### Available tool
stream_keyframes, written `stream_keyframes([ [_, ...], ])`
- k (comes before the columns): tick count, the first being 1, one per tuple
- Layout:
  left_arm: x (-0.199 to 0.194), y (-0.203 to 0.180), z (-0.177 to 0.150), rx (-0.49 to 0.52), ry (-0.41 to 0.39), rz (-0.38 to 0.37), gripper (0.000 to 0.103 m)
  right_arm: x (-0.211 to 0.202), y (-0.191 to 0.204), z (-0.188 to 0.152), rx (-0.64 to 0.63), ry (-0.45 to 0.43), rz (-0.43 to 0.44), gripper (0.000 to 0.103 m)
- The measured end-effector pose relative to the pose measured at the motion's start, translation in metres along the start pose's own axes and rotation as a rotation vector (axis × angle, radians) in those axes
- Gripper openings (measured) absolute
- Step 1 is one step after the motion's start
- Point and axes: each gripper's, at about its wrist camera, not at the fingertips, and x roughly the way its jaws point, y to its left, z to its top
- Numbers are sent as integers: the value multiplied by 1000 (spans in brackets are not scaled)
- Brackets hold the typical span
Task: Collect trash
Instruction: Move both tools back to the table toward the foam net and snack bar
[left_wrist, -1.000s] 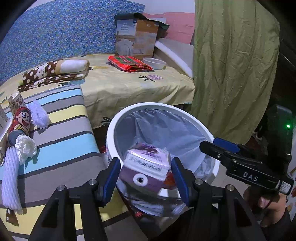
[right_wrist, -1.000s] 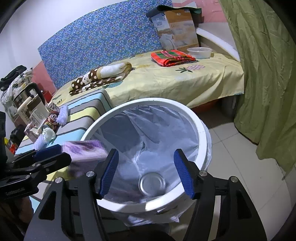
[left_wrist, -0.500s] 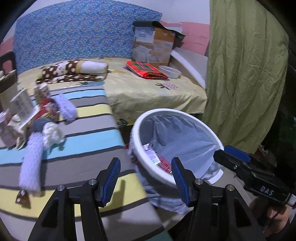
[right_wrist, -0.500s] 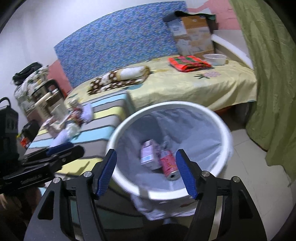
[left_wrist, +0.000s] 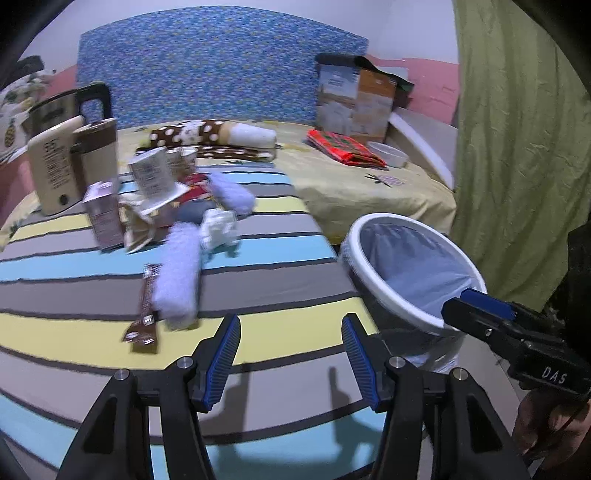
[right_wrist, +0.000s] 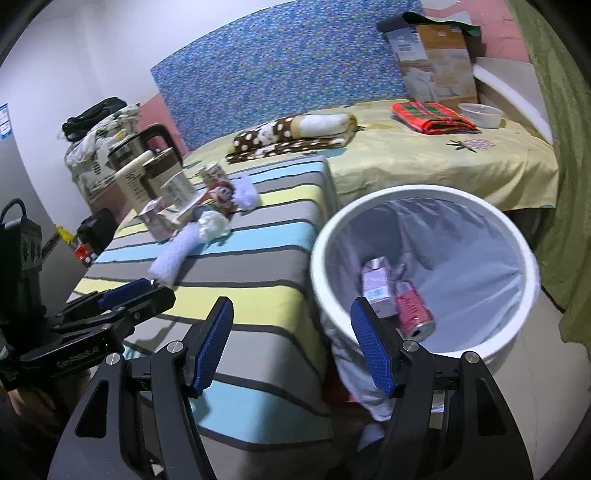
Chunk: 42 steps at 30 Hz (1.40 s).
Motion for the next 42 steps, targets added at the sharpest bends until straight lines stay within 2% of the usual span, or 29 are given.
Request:
stream_keyframes([
  [8, -14, 36, -8, -51, -21, 77, 57, 11, 22, 4, -40, 20, 42, 67],
  [14, -14, 57, -1, -92, -37, 118, 57, 18, 32, 10, -61, 24, 51, 67],
  [26, 27, 62, 15, -77, -4, 127, 56, 32, 35, 15, -66, 41, 50, 67],
  [27, 32, 62, 17, -75, 6, 128, 55, 33, 35, 15, -66, 44, 50, 67],
  [29, 42, 63, 17, -70, 33, 137, 36, 36, 35, 16, -66, 49, 50, 67],
  [31, 50, 66, 16, -74, 64, 137, 26, 39, 35, 18, -67, 55, 53, 67],
  [34, 41, 68, 14, -69, 36, 121, 14, 42, 37, 19, -74, 61, 56, 67],
  [42, 1, 86, 6, -101, -27, 97, 13, 52, 53, 23, -99, 79, 81, 67],
])
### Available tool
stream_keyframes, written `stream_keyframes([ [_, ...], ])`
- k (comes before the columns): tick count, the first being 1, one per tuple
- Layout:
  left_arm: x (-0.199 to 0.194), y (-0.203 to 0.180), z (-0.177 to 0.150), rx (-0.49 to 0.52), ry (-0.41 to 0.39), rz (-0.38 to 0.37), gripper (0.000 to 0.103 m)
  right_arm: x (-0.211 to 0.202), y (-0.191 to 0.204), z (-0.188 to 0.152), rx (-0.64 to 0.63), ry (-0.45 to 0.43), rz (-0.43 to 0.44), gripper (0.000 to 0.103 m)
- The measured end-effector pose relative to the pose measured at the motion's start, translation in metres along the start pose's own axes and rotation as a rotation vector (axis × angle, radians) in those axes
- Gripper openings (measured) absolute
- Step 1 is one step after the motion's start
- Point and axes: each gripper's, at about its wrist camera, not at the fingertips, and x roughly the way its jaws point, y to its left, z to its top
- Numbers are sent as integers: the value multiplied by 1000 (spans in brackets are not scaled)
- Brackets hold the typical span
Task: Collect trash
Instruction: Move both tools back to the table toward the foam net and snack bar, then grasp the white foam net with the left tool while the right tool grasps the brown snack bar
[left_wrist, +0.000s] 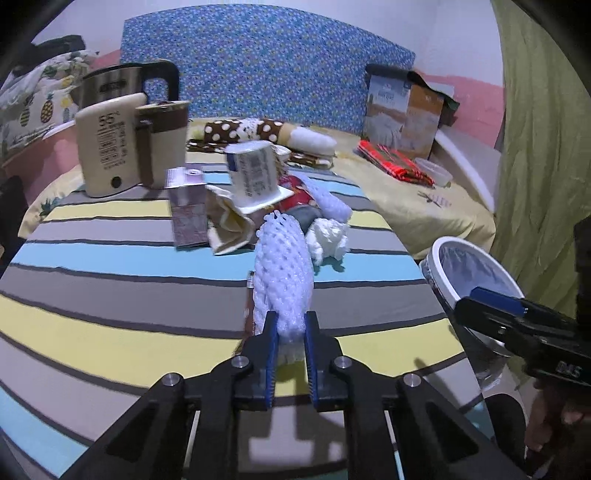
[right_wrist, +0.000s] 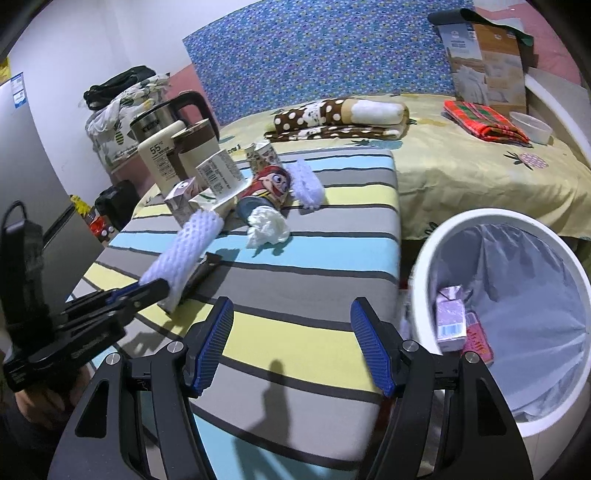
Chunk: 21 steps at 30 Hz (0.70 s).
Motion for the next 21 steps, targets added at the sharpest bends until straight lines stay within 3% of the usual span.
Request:
stream_keyframes([
  [9, -19, 43, -5, -74, -21, 71, 13, 25, 36, 5, -43, 47, 45, 65],
  [21, -32, 84, -19, -138, -23, 111, 13, 73, 82, 2, -39, 146, 95, 51],
])
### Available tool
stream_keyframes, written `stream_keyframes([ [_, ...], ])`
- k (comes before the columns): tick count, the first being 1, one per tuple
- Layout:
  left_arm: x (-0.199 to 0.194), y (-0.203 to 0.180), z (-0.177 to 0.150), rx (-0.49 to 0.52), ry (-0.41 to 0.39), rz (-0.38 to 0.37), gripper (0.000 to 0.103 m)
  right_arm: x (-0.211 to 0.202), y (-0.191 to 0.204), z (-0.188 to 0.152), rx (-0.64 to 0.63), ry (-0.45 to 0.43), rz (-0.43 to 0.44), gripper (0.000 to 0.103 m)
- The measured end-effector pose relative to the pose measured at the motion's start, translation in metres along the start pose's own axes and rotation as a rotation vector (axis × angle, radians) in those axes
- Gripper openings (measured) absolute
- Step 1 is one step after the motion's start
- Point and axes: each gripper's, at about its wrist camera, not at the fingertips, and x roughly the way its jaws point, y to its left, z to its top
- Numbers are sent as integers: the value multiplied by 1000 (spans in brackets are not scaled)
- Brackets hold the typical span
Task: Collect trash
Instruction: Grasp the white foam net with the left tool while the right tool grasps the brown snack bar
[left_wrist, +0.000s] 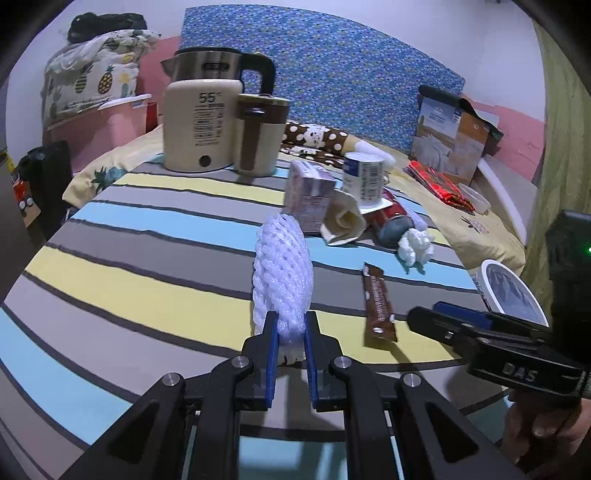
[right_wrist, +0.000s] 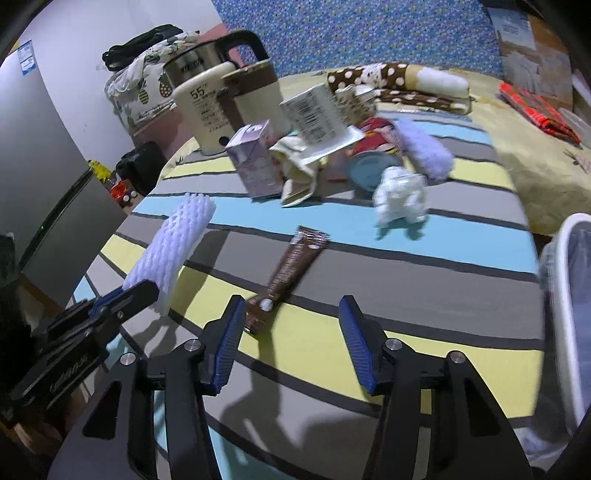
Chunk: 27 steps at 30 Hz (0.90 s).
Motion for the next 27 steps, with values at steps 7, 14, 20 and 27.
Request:
stream_keyframes([
  [7, 0, 10, -4, -10, 8, -2, 13, 19, 10, 2, -2, 23, -33, 15],
  [14, 0, -1, -8, 13, 19, -27, 13, -2, 0, -5, -1, 1, -25, 10],
  [20, -3, -25, -10, 51, 21, -58, 13, -29, -17, -15, 29, -35, -30, 10],
  [27, -6, -62, -16, 98, 39, -120, 13, -56, -37, -19, 74, -83, -67, 10],
])
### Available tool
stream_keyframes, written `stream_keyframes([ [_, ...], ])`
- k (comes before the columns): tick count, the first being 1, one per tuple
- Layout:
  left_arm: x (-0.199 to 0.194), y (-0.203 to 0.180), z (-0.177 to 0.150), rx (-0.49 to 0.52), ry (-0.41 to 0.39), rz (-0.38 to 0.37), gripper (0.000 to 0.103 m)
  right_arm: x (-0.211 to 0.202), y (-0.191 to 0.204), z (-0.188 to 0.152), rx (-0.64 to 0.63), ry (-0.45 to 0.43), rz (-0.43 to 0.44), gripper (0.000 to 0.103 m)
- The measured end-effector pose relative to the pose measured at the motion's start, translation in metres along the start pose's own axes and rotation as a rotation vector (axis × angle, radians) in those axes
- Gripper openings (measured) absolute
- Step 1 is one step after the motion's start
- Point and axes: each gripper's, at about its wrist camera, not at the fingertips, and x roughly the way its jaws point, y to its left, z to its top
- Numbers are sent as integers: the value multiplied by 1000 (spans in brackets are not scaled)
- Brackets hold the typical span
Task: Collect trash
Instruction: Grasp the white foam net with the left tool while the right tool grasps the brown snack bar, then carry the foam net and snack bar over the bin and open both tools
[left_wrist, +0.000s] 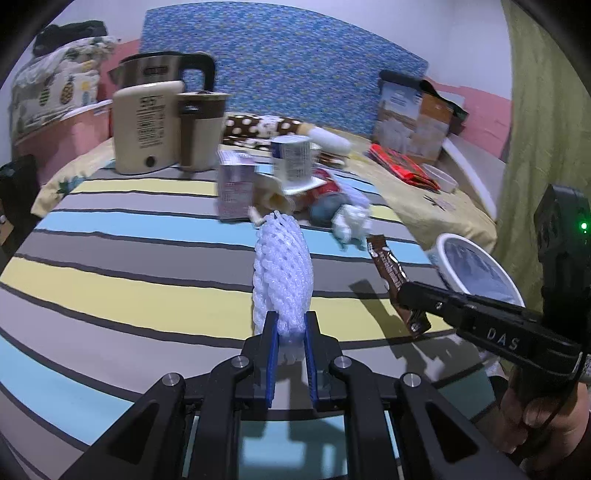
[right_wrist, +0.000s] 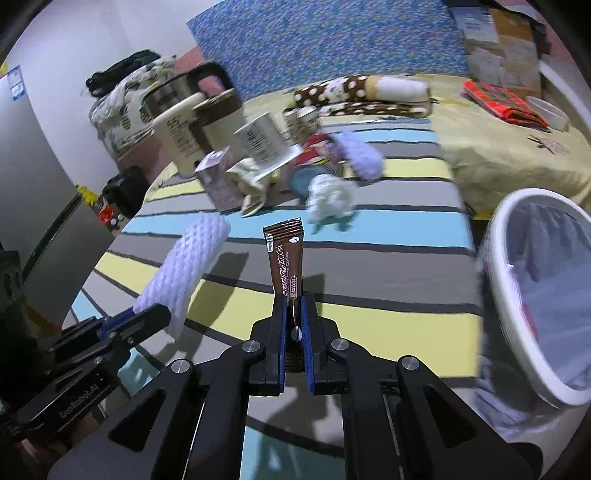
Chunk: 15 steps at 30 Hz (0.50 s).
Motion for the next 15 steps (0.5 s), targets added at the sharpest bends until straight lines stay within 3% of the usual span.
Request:
stream_keyframes([
  [15, 16, -91, 11, 134, 29, -144, 13, -60, -78, -10, 147, -112, -156, 10],
])
